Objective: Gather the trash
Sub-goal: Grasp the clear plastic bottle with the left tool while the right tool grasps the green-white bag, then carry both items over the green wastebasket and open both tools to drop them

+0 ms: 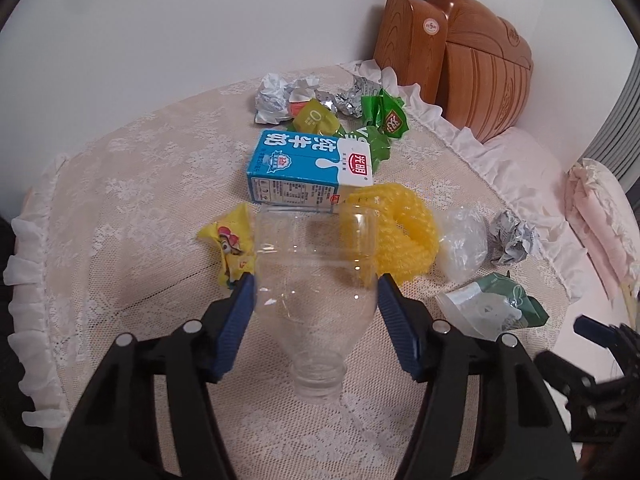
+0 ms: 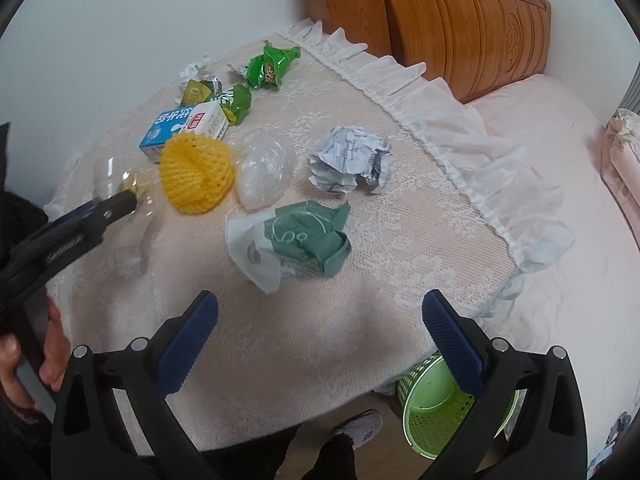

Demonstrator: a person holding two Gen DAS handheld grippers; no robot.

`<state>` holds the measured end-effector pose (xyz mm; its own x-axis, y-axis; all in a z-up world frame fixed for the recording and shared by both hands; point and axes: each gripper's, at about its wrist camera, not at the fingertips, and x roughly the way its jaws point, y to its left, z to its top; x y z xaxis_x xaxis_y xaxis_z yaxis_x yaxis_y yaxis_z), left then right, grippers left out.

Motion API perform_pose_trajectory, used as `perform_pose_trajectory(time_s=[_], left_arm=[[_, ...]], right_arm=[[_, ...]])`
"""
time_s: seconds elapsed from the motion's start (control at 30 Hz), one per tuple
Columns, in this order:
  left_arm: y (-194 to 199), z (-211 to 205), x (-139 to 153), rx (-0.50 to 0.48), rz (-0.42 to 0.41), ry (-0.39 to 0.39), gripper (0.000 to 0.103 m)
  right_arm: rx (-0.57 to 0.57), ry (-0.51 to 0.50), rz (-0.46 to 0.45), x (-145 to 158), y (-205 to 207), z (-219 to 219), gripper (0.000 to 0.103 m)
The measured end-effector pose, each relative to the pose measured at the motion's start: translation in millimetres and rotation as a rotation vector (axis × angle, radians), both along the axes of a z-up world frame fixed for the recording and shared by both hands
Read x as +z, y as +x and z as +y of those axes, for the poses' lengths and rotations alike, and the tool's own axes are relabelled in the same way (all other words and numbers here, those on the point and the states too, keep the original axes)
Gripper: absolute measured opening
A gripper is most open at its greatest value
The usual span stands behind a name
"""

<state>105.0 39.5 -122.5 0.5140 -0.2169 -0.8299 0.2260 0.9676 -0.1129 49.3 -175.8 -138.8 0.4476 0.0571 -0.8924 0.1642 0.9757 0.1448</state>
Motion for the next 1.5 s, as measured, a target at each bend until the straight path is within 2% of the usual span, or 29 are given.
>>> perform_pose_trajectory(time_s=[0.13,0.27,0.3,0.37,0.5,0.63,0.83,1.0,1.17,1.3,1.5], left_arm=[[-13,12,8,0.013,-0.010,-0.009,0.061],[-25,21,15,0.016,-0.021,-0.010,0.061],[-28,22,17,0.016,-0.024,-0.008,0.061],[-34,25,21,0.014,-0.030,-0.008,0.061],[-43,24,25,0.002,-0.040,-0.007,0.061],[-53,17,30,-0.026,-0.042,-0.009,0.061],[-78,-14,39,-0.139,-0.040,-0.028,0.061],[-112,-67,39,-0.311,-0.017,-0.031,0.061],[-152,-144,29,-0.526,0.013,-0.031,0.061],[-191,-215,12,-0.697,0.062,-0.042,0.061],[-246,-304,-26,-0.871,0.143,-0.020,0.061]], right_arm=[[-0.025,0.028,0.039,-21,34,9,0.101],[-0.007,-0.021,0.083,-39,51,25,0.101],[-0.003,-0.025,0.081,-40,51,26,0.101],[0.016,-0.026,0.068,-41,50,30,0.091],[0.034,-0.036,0.046,-38,42,30,0.088],[0.033,0.019,0.017,-27,27,19,0.086],[0.013,0.038,-0.029,-4,-35,-11,0.086],[-0.077,0.050,0.021,-17,-109,-50,0.087],[-0.239,-0.007,0.105,-40,-192,-101,0.087],[-0.398,0.015,0.149,-58,-253,-147,0.087],[-0.537,0.030,0.167,-71,-319,-192,0.088]])
